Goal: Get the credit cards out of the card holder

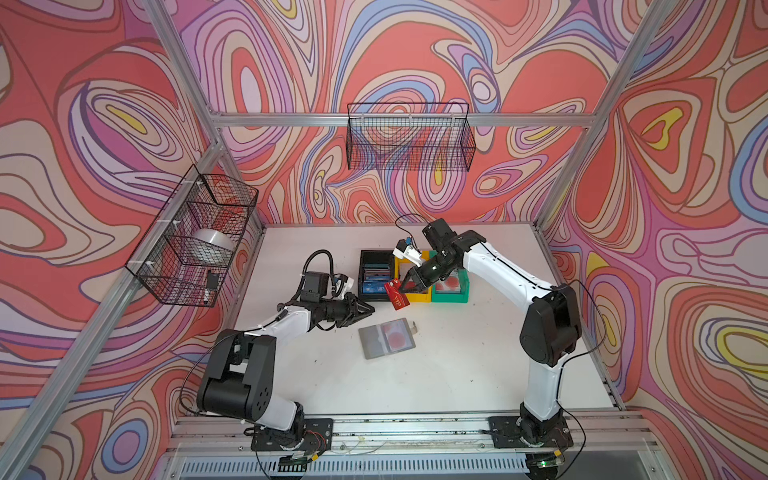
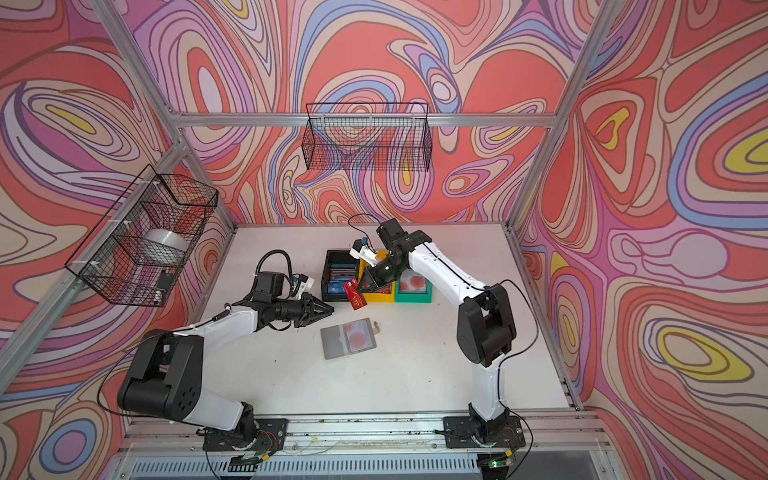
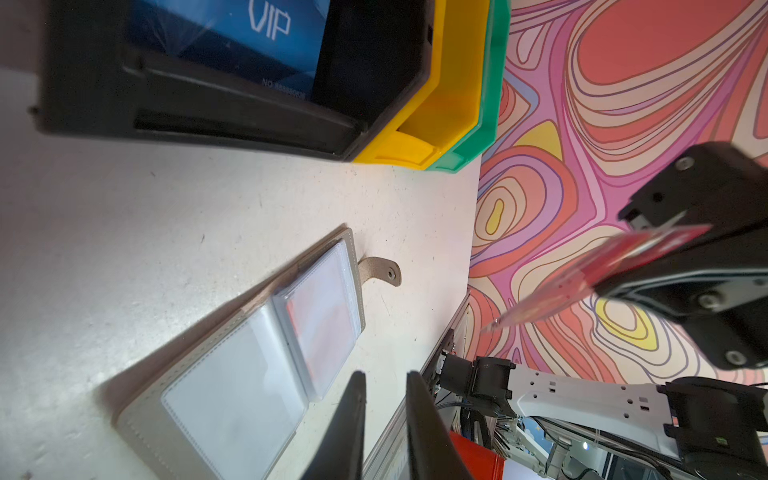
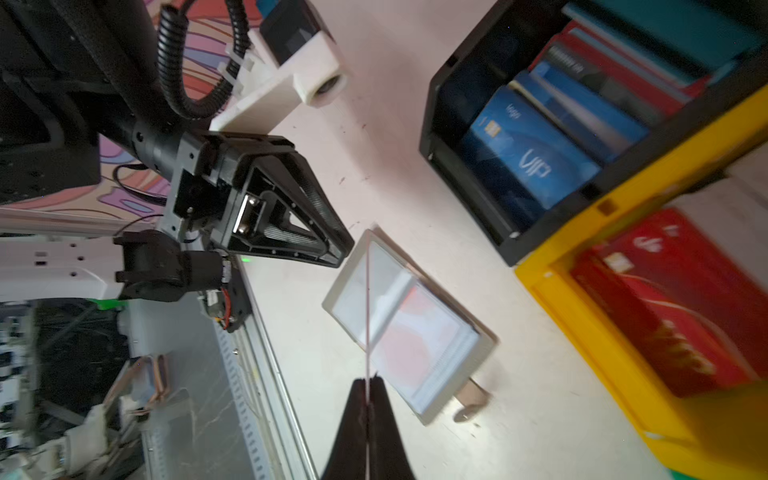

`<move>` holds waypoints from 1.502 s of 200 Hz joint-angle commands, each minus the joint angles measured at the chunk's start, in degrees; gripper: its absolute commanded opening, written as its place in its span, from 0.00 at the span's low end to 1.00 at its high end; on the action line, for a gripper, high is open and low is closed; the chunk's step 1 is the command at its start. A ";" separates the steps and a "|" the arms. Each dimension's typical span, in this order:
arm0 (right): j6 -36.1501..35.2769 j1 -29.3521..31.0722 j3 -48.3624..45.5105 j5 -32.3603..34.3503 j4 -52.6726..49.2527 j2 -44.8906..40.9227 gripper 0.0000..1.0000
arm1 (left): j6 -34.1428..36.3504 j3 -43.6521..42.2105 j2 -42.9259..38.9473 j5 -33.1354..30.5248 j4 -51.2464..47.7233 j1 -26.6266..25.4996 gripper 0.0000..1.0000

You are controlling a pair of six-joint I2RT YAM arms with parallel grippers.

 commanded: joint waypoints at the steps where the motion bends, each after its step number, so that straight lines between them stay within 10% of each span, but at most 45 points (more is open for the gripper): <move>1: -8.30 -0.23 6.04 15.49 -9.90 2.18 0.00 | 1.43 0.89 0.46 -0.60 -1.74 0.21 0.21; 99: -24.54 -0.14 9.97 34.61 -2.51 7.54 0.00 | 3.90 2.69 3.26 -2.26 -6.00 -1.27 0.21; 279: -25.28 3.72 13.06 33.45 -4.53 17.70 0.00 | 4.43 2.12 6.62 -2.58 -5.47 -1.73 0.20; 300: -24.19 3.67 11.12 35.60 -1.09 16.63 0.12 | 4.59 2.12 6.88 -2.54 -5.58 -1.72 0.20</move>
